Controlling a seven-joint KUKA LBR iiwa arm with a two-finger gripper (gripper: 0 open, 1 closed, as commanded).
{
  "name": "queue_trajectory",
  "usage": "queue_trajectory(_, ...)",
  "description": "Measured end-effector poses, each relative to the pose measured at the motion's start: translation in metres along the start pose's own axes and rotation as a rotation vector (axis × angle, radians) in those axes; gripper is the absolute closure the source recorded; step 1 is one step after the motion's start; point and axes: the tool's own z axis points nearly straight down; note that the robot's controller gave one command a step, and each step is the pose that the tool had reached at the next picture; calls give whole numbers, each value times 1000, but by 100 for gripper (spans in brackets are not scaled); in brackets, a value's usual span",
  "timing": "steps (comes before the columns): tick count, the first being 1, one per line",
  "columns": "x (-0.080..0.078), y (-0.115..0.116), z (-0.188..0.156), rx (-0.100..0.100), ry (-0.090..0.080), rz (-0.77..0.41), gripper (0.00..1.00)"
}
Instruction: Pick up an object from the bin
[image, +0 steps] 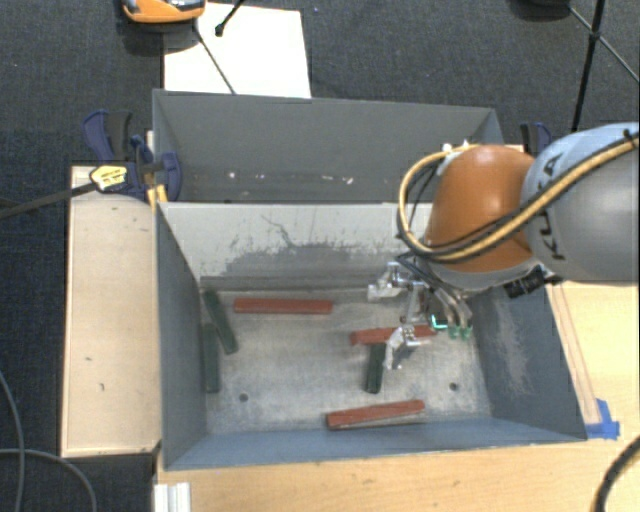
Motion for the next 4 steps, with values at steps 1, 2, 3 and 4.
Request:
queue_trajectory(1,-2,0,-4,0,-7,1,0)
queue_trajectory(2,-17,-29,38,1,-16,-195,0)
queue_trajectory(3,-11,-54,70,1,-5,-227,0)
queue_trajectory(4,-15,-59,74,2,-10,-246,0)
